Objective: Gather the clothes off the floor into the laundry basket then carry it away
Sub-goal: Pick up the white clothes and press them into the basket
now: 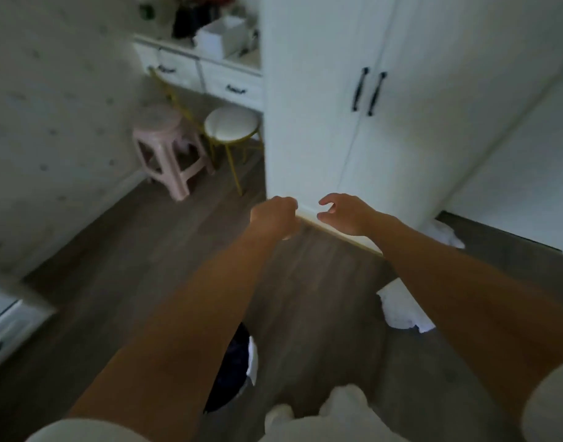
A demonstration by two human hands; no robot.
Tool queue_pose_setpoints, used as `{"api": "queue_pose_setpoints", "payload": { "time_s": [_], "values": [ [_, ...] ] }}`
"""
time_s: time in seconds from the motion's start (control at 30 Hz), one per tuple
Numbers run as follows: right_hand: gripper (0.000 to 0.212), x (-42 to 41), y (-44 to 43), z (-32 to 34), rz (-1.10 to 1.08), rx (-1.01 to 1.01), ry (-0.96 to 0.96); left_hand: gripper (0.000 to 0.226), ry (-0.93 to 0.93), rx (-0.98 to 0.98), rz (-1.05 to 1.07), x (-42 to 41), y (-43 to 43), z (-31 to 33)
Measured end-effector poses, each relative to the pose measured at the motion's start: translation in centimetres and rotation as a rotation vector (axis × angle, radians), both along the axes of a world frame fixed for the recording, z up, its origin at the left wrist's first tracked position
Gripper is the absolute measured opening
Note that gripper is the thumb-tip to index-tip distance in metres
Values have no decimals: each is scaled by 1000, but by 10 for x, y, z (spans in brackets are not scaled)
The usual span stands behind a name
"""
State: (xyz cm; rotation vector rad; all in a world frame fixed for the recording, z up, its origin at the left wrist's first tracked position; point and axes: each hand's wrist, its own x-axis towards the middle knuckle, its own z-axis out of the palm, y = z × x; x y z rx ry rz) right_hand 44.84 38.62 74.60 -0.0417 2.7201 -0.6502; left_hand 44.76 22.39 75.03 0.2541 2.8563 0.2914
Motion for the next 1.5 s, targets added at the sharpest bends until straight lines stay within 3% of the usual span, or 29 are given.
{"api": "queue_pose_setpoints", "payload": {
  "time_s": [0.43, 0.63, 0.97, 1.27, 1.5],
  "values": [
    [40, 85, 313, 76, -528, -19, 146, 34, 194, 36, -515, 4, 319, 89],
    [40, 115, 475, 153, -561, 38, 326, 36, 325, 133, -539, 25, 484, 162],
    [41, 143, 622, 177, -599, 51, 395, 35, 416, 76, -645, 37, 649, 200],
    [38, 93, 746, 193, -615, 76, 442, 31, 482, 108, -674, -25, 784, 210],
    [38, -35, 840, 213, -510, 149, 421, 31, 450, 188, -599, -140, 884, 215]
  ]
}}
